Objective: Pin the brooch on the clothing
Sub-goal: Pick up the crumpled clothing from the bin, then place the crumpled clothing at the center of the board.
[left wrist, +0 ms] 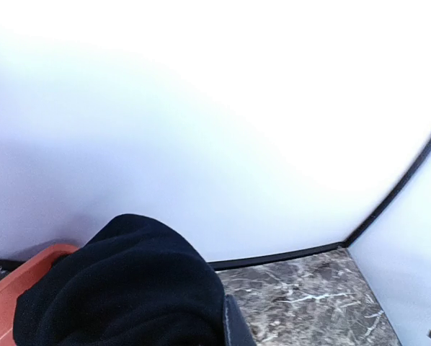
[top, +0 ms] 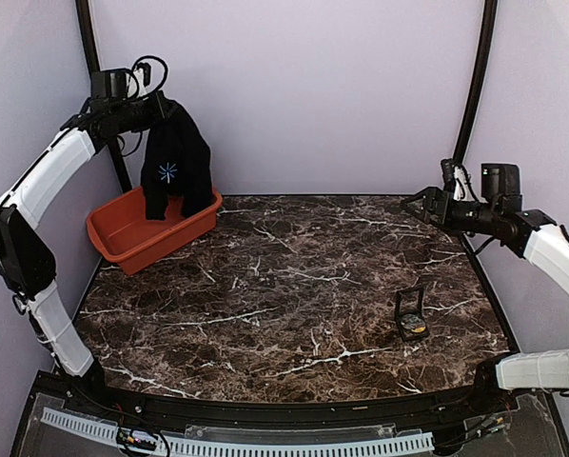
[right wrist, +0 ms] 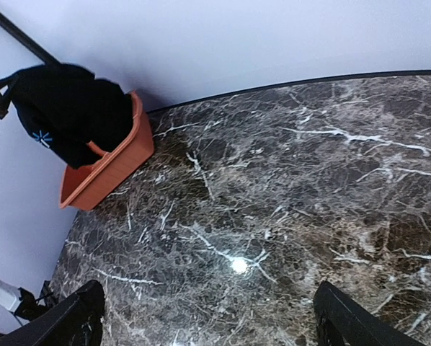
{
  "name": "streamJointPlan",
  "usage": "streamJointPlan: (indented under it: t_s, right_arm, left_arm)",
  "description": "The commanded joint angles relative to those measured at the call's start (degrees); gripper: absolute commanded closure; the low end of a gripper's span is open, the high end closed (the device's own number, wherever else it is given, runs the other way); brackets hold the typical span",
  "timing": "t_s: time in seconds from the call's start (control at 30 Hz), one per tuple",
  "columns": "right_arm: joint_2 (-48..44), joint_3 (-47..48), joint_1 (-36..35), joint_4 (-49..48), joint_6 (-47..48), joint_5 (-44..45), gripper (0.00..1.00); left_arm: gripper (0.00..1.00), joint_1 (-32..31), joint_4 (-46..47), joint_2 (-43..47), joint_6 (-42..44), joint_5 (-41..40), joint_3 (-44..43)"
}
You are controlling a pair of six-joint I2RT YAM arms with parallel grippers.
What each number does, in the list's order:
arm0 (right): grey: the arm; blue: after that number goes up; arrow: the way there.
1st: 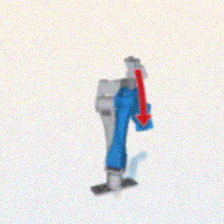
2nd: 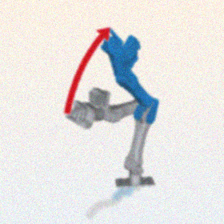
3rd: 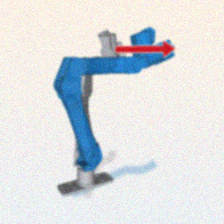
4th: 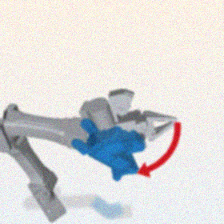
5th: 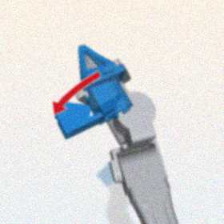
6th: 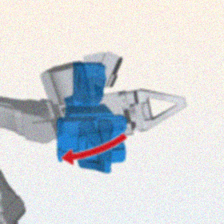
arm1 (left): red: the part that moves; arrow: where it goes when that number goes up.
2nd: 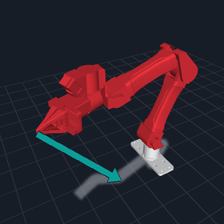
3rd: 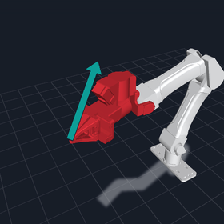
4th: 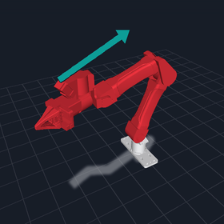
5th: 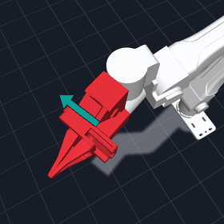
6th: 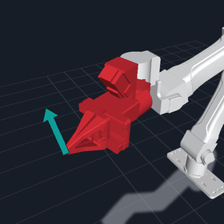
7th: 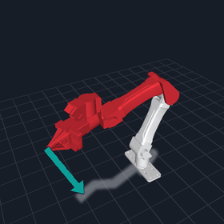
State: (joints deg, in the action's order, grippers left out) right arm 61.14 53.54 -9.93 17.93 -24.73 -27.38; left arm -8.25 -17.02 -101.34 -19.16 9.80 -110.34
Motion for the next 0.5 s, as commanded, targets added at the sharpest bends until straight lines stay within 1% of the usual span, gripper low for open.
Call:
streamJointPlan:
  t_s: [0.0,0.13,0.2,0.23,0.3,0.4,0.47]
  right_arm:
    - [1.12,1.62,-1.17,-3.95,0.47,-7.08,0.01]
    - [0.44,1.24,-2.65,-7.11,0.75,-11.52,0.01]
    - [0.28,1.03,-4.20,-8.60,1.36,-12.33,0.01]
    - [0.26,1.01,-4.88,-9.36,1.57,-12.16,0.01]
    - [1.09,1.42,-6.22,-10.07,1.88,-11.59,0.01]
    - [2.46,2.92,-7.53,-8.92,2.61,-10.60,0.01]
    - [2.50,3.17,-7.89,-8.71,3.00,-10.02,0.01]
  left_arm:
    - [0.99,-5.00,2.53,6.28,3.27,6.48,-1.35]
    - [0.99,-10.94,2.94,12.03,4.34,5.67,2.40]
    - [0.99,-13.84,6.25,15.69,3.10,5.91,7.83]
    - [0.99,-15.68,8.72,17.88,2.52,6.18,12.14]
    - [0.99,-18.09,10.39,20.19,0.77,7.74,17.48]
    - [0.99,-21.44,9.93,22.89,0.99,6.61,24.95]
    - [0.99,-24.26,9.03,24.52,2.20,3.84,29.70]
